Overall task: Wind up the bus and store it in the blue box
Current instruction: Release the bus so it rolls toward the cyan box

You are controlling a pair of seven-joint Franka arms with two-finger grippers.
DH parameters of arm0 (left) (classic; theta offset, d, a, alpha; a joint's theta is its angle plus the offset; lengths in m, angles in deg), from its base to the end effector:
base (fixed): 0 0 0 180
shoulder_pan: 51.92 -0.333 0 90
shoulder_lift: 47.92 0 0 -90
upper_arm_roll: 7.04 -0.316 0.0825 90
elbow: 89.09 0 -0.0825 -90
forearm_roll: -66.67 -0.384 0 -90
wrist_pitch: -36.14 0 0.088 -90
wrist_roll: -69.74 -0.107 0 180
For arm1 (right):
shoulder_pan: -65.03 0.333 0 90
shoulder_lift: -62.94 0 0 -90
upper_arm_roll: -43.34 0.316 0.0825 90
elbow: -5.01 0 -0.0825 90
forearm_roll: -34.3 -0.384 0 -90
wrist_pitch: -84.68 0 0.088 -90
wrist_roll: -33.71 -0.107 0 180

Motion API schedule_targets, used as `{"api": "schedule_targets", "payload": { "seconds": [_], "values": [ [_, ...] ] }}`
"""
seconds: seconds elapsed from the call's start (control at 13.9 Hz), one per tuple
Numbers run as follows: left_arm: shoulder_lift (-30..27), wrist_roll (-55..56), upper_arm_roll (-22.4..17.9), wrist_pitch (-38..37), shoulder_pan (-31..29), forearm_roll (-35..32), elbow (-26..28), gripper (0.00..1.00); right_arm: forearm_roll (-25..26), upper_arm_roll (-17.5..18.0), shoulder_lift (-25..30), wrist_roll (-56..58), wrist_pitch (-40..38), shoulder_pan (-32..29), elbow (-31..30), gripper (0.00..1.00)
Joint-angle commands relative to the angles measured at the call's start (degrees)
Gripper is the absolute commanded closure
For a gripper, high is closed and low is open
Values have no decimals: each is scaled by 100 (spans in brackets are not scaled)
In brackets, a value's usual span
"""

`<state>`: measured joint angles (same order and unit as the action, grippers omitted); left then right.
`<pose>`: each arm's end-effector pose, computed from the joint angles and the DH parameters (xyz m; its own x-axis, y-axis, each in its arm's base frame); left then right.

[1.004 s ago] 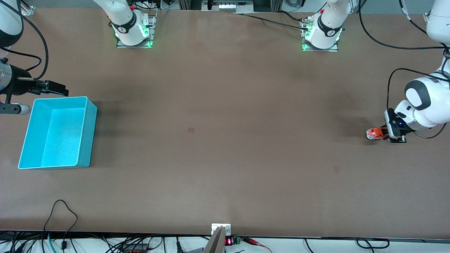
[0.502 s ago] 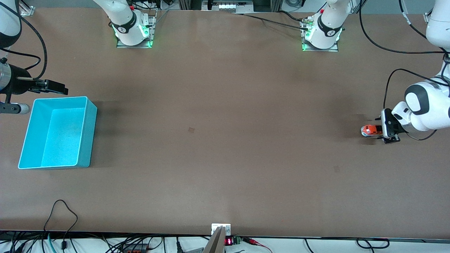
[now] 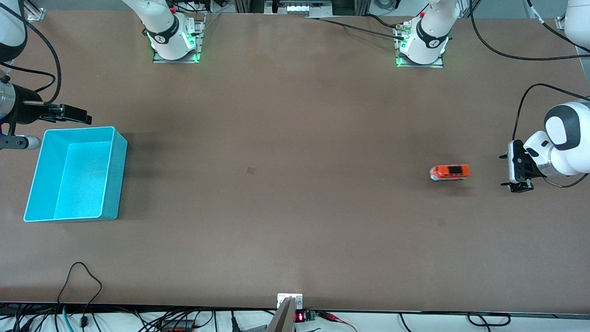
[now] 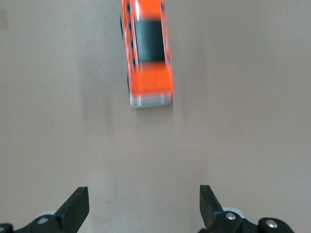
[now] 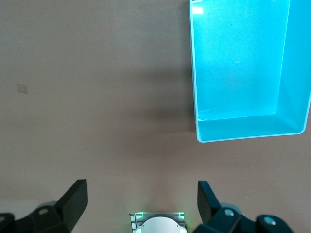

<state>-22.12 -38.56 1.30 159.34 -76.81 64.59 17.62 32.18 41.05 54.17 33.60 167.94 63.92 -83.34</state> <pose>0.5930 0.1826 0.2657 -0.0376 -0.9958 0.0835 -0.9894 0.0488 0.1371 0.5801 -0.0286 0.5421 0.9693 -0.0562 -0.2394 -0.0652 -0.9974 -0.0302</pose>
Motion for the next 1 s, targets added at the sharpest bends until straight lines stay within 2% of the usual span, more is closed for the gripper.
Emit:
{"api": "schedule_targets", "payload": {
  "seconds": [0.0, 0.5, 0.79, 0.93],
  "values": [
    [-268, 62, -17, -95, 230, -13, 35, 0, -122, 19, -45, -41, -108, -47, 91, 0],
    [-602, 1669, -17, -95, 1090, -12, -45, 0, -131, 19, -36, -50, -108, -39, 91, 0],
    [-804, 3101, -8, -86, 1381, 14, -71, 0, -140, 27, -36, -50, -99, -30, 99, 0],
    [-840, 3970, -8, -86, 1434, 311, -245, 0, -140, 27, -45, -50, -99, -30, 99, 0]
  ]
}}
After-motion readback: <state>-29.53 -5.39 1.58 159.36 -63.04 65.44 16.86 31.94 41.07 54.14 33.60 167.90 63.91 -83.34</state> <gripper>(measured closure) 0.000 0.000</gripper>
